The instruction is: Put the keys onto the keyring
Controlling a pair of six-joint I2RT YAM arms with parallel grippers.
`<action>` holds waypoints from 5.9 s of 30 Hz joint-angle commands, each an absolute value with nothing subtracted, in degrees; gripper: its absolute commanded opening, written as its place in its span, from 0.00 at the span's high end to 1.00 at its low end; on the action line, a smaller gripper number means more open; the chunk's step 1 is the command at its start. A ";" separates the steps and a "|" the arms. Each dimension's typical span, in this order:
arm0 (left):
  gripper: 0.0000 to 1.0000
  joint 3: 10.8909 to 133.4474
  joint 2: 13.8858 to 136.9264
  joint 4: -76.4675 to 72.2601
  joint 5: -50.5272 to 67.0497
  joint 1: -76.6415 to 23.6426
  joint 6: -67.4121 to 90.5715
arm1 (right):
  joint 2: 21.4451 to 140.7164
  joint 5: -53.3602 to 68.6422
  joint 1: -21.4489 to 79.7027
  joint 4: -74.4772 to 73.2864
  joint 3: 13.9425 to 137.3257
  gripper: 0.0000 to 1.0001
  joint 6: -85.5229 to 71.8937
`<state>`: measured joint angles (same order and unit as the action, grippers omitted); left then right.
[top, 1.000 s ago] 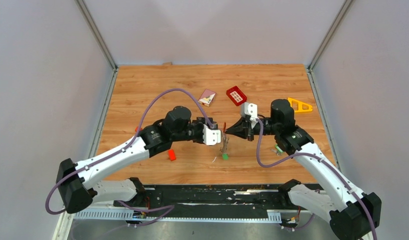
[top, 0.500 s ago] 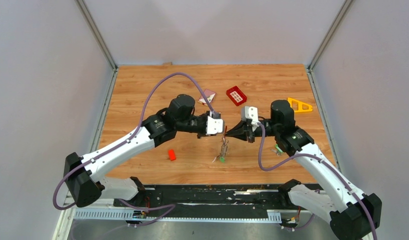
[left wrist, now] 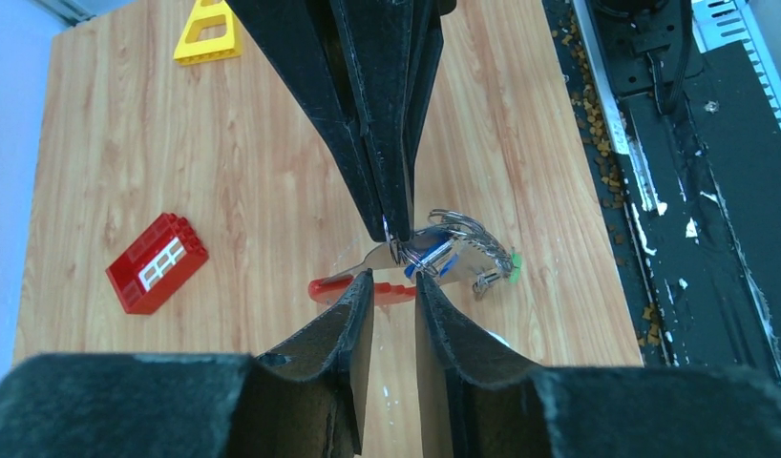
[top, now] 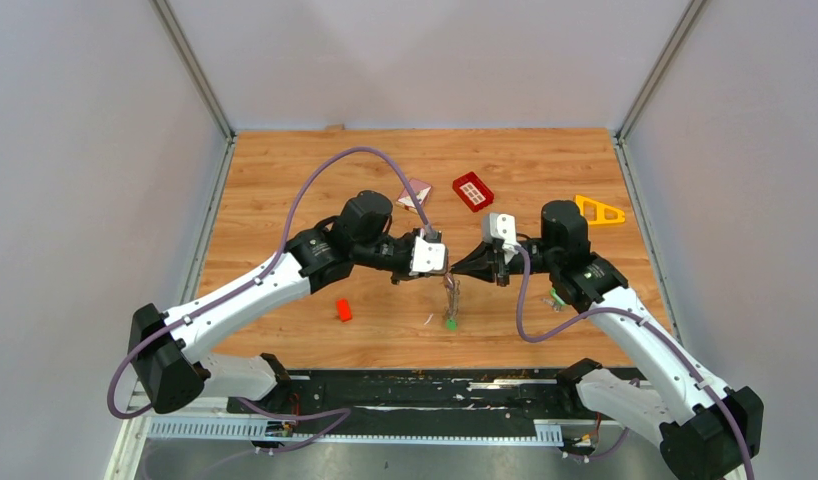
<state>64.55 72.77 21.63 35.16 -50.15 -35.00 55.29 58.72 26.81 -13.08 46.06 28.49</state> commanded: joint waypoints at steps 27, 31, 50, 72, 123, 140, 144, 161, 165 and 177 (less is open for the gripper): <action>0.76 67.41 74.70 16.43 37.22 -49.92 -29.51 | 55.05 60.38 26.63 -10.89 46.60 1.00 27.95; 0.78 67.49 74.87 15.69 37.31 -49.92 -28.56 | 55.19 60.04 26.63 -10.74 46.58 1.00 27.77; 1.00 69.26 73.81 19.80 30.86 -49.96 -27.68 | 53.92 57.98 26.63 -12.68 44.86 0.96 33.73; 1.00 94.33 84.48 55.48 14.92 -56.78 -28.39 | 52.64 56.06 27.43 -5.33 43.45 0.73 24.87; 0.63 78.67 71.12 31.48 29.45 -50.58 -25.94 | 56.59 66.56 25.14 9.10 47.68 1.00 8.07; 0.59 64.48 66.47 7.69 45.18 -45.70 -13.30 | 58.06 66.62 22.96 36.74 41.11 1.00 -15.02; 0.62 64.28 66.81 7.65 44.95 -45.70 -13.56 | 58.32 66.54 22.94 37.44 40.79 1.00 -15.68; 1.00 64.39 67.64 8.76 41.68 -45.72 -13.85 | 58.27 66.23 22.94 34.73 40.79 1.00 -13.52; 1.00 69.39 68.75 18.11 35.07 -45.70 -17.72 | 56.95 64.80 22.94 19.97 43.76 0.97 -1.53; 1.00 88.90 81.62 49.90 11.38 -56.80 -28.71 | 53.39 60.25 23.37 2.34 44.81 0.63 16.30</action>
